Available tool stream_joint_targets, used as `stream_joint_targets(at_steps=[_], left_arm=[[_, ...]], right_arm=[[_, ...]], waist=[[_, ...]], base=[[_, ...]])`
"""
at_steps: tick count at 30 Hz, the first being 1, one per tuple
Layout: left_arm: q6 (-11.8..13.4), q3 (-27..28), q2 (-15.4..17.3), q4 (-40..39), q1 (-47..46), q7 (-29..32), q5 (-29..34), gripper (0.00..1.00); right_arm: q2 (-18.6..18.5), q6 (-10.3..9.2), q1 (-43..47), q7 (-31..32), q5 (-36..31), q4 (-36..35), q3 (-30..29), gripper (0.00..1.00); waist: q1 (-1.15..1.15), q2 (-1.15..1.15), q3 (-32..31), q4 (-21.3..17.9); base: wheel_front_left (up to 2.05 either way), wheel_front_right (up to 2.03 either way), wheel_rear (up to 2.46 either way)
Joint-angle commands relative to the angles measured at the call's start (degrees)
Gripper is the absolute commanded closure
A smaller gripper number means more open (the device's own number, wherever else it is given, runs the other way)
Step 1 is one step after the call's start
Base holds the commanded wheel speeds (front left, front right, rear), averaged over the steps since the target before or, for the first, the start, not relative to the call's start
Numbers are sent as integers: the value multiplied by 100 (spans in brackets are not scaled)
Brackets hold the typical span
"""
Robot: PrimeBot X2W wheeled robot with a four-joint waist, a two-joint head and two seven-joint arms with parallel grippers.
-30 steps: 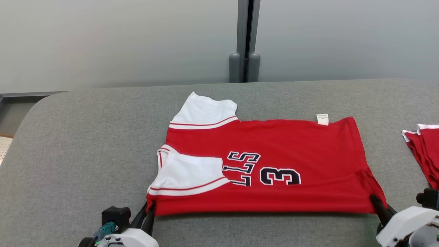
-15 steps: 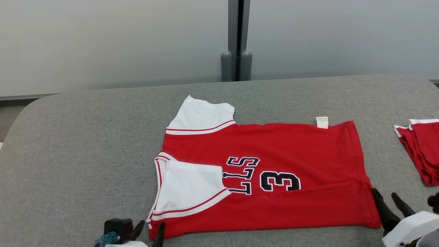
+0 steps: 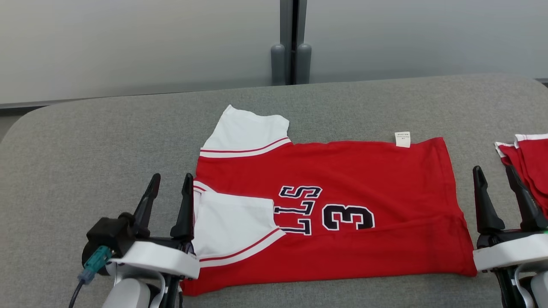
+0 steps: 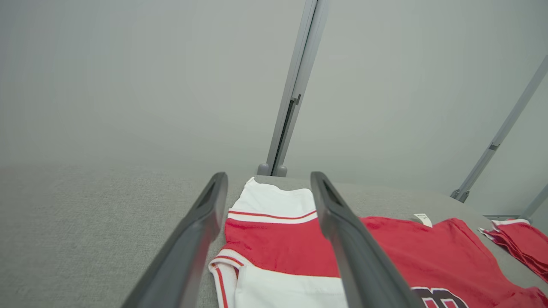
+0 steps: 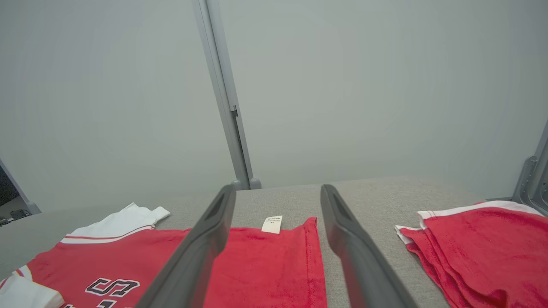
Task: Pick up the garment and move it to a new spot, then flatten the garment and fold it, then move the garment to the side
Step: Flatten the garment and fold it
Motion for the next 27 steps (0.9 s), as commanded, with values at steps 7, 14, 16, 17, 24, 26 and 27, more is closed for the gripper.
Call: stream_joint_targets(at_steps=[7, 14, 16, 17, 24, 26, 27], left_arm=[[59, -87, 55, 909, -1227, 300, 445, 0], [-87, -282, 483, 1863, -2886, 1284, 746, 0], [-204, -324, 606, 2104, -3404, 1665, 715, 0], [-260, -354, 669, 2230, -3655, 1872, 699, 0], [-513, -983, 1189, 2949, -5118, 3029, 879, 0], [-526, -1214, 1312, 3116, -5402, 3260, 826, 0], [-529, -1408, 1352, 3170, -5474, 3383, 784, 0]], right_arm=[[400, -1, -272, -29, -651, -488, -211, 0], [487, -1, -1071, -19, -738, -357, 65, 0], [486, -1, -1347, -19, -723, -290, 176, 0], [482, -1, -1485, -19, -683, -250, 214, 0], [527, -1, -2152, -19, -422, -157, 338, 0], [537, -1, -2259, -20, -408, -156, 400, 0], [547, -1, -2297, -20, -374, -173, 470, 0]], waist=[[0, 0, 704, -271], [0, 0, 1538, -769], [0, 0, 1771, -912], [0, 0, 1862, -979], [0, 0, 2365, -1435], [0, 0, 2443, -1520], [0, 0, 2469, -1558]], base=[[0, 0, 0], [0, 0, 0], [0, 0, 0], [0, 0, 0], [0, 0, 0], [0, 0, 0], [0, 0, 0]])
